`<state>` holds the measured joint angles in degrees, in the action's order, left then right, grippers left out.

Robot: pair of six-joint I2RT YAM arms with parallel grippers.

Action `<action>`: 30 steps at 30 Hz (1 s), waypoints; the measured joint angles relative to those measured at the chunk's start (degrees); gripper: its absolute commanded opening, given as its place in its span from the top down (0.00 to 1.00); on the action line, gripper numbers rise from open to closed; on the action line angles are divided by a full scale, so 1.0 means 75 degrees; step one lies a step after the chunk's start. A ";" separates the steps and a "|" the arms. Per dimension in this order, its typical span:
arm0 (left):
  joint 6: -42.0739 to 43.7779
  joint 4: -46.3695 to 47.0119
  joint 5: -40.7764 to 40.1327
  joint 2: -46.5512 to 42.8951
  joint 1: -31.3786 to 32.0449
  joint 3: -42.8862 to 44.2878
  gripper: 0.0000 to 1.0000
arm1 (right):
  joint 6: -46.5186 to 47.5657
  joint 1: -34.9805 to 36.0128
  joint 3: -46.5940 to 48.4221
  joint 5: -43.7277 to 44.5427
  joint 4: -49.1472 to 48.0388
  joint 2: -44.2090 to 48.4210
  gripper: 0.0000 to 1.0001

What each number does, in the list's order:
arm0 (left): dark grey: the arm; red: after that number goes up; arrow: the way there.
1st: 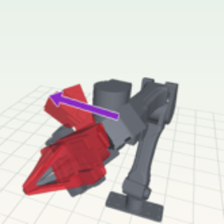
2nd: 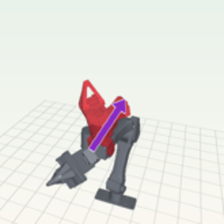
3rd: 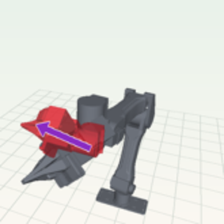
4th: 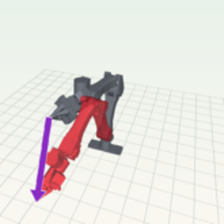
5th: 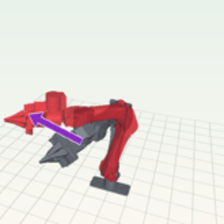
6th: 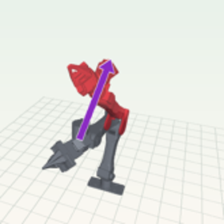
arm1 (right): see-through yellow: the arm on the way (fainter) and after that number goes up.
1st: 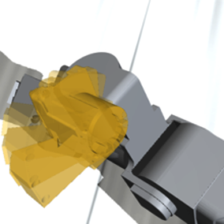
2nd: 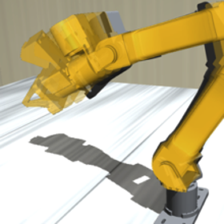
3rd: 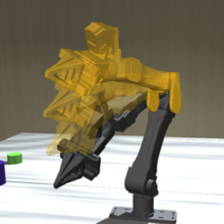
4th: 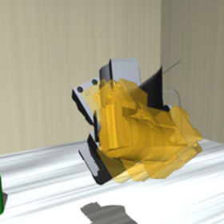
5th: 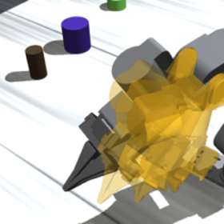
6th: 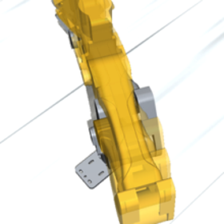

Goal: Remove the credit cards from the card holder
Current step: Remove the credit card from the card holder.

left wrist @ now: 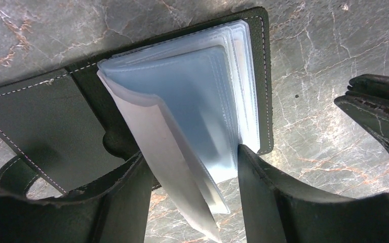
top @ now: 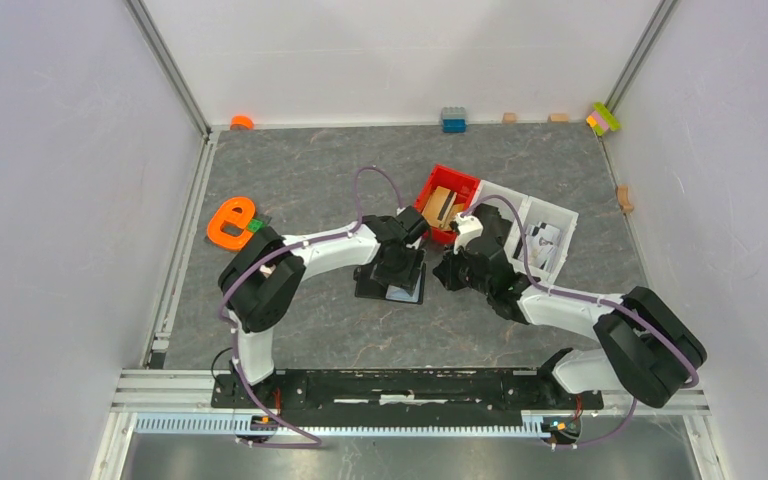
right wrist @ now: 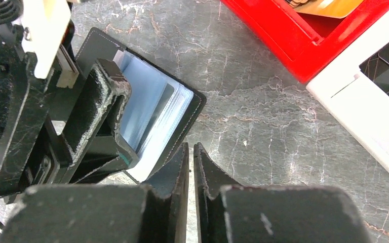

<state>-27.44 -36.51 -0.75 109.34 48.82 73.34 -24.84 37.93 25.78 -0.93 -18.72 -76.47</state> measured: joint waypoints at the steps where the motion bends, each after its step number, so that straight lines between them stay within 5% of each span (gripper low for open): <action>1: 0.0003 0.0015 0.0038 -0.0012 -0.0015 -0.0012 0.72 | 0.0000 0.0000 0.0000 0.0003 -0.0006 -0.0003 0.87; 9: 0.0006 0.0979 0.1370 -0.0510 -0.0845 -0.0941 0.77 | 0.0000 0.0000 0.0000 -0.0073 -0.0006 -0.0064 0.83; 12: -0.0003 0.1279 0.2034 -0.0548 -0.1198 -0.1183 0.93 | 0.0000 0.0000 0.0000 -0.0117 -0.0017 -0.0102 0.80; 21: -0.0017 0.1676 0.2769 -0.0565 -0.1545 -0.1463 0.95 | -0.0038 0.0000 0.0003 -0.0472 0.0003 -0.0522 0.48; 24: -0.0152 0.2192 0.3144 -0.0726 -0.1775 -0.1871 0.95 | -0.0061 -0.0003 0.0015 -0.0632 -0.0006 -0.0592 0.43; 30: -0.0664 0.3631 0.3902 -0.1110 -0.2090 -0.2906 0.96 | -0.0286 -0.0064 0.0000 -0.1148 -0.0291 -0.0676 0.18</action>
<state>-32.42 -9.28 28.51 101.01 33.15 51.55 -26.98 37.45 25.78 -9.54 -20.91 -81.54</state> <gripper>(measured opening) 0.210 0.715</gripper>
